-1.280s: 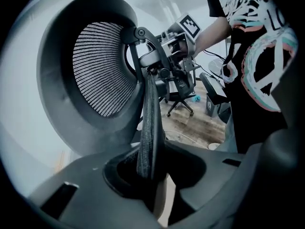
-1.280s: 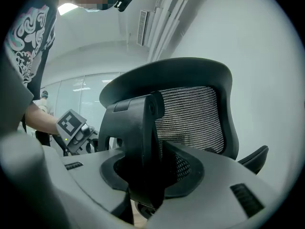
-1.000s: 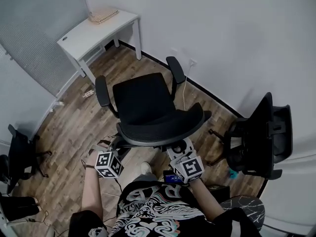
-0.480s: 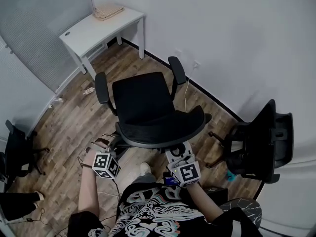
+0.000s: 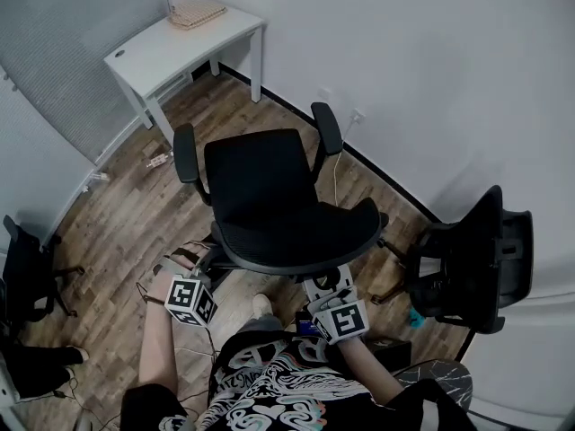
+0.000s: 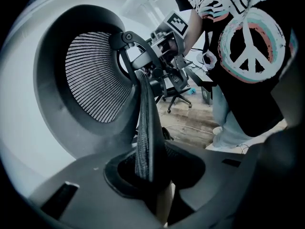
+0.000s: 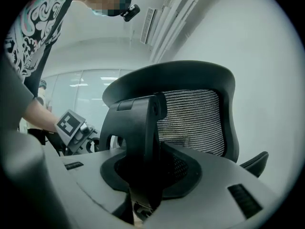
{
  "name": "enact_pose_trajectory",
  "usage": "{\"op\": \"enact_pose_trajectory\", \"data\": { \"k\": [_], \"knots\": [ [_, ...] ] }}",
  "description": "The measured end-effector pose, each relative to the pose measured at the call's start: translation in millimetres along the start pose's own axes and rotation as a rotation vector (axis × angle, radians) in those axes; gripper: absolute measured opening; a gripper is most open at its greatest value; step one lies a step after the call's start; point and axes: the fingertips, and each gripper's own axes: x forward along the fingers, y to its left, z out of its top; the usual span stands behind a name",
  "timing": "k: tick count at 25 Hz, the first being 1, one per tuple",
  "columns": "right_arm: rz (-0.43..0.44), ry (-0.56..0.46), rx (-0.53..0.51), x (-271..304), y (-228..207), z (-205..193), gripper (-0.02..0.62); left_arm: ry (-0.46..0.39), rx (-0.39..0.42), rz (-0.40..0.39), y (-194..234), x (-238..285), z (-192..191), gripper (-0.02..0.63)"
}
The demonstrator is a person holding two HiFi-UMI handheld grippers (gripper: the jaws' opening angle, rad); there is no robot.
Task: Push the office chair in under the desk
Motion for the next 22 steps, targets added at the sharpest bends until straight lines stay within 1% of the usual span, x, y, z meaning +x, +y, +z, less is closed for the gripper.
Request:
{"op": "enact_pose_trajectory", "data": {
  "k": [8,12,22],
  "knots": [
    [-0.031,0.001,-0.012,8,7,0,0.114,-0.018,0.025,-0.012,6,-2,-11,0.13],
    [-0.028,0.001,-0.008,12,9,-2,0.114,-0.02,0.031,-0.007,8,-2,-15,0.13],
    [-0.026,0.012,-0.012,38,-11,-4,0.115,-0.008,0.024,0.004,33,13,-23,0.129]
  ]
}}
